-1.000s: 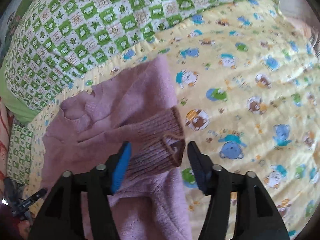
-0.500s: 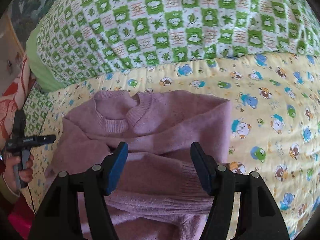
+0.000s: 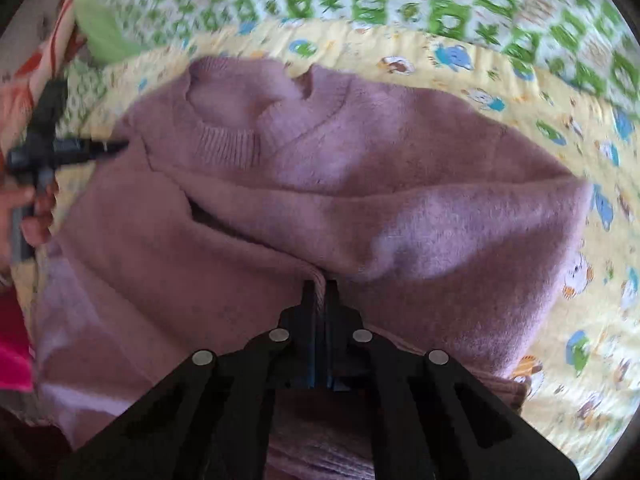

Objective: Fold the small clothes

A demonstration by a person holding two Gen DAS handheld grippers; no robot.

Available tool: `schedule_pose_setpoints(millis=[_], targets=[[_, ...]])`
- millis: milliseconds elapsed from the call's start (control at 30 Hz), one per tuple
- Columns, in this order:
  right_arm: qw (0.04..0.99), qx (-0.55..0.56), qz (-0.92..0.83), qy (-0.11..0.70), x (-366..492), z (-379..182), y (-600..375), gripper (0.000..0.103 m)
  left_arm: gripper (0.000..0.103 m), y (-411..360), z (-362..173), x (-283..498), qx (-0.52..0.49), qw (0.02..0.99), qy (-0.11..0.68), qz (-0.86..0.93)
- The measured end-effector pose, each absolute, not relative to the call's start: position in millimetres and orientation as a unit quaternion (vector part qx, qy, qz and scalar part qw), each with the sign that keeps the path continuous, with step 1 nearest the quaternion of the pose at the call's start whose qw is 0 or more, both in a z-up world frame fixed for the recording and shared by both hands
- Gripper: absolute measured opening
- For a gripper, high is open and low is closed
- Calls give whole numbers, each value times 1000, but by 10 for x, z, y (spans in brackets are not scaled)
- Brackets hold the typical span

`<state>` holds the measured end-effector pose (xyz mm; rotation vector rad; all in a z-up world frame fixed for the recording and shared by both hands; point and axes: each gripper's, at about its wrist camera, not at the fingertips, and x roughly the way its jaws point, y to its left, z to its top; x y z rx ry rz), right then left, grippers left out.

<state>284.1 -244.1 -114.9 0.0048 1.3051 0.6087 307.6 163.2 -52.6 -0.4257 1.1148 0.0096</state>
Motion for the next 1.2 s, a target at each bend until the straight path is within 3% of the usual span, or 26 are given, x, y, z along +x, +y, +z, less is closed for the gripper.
schedule_pose_setpoints(millis=[100, 233, 300, 367, 400, 433, 500, 667, 900, 1200], targets=[[785, 41, 258, 561, 2925, -940, -2611, 4, 10, 1720, -365, 3078, -212, 844, 493, 6], [802, 53, 211, 556, 3070, -975, -2695, 4, 10, 1743, -614, 3149, -185, 831, 525, 22], [779, 60, 197, 592, 3119, -1203, -2670, 7, 13, 1723, -680, 3123, -177, 828, 532, 21], [783, 57, 188, 590, 3074, -1214, -2639, 12, 26, 1734, -614, 3071, -172, 828, 532, 28], [786, 58, 187, 586, 3043, -1167, -2628, 23, 28, 1746, -580, 3028, -170, 829, 532, 29], [788, 61, 187, 583, 3004, -1099, -2614, 45, 30, 1769, -542, 2974, -169, 829, 533, 31], [798, 71, 187, 568, 2907, -944, -2624, 66, 37, 1781, -452, 2827, -168, 827, 536, 27], [817, 101, 182, 538, 2599, -576, -2762, 67, 56, 1618, -279, 2303, -147, 832, 534, -11], [814, 99, 134, 556, 2016, -486, -2904, 67, 61, 1183, -401, 1776, -70, 824, 562, -38], [797, 121, 83, 586, 1797, -731, -3151, 67, 61, 739, -672, 1793, 54, 820, 569, 24]])
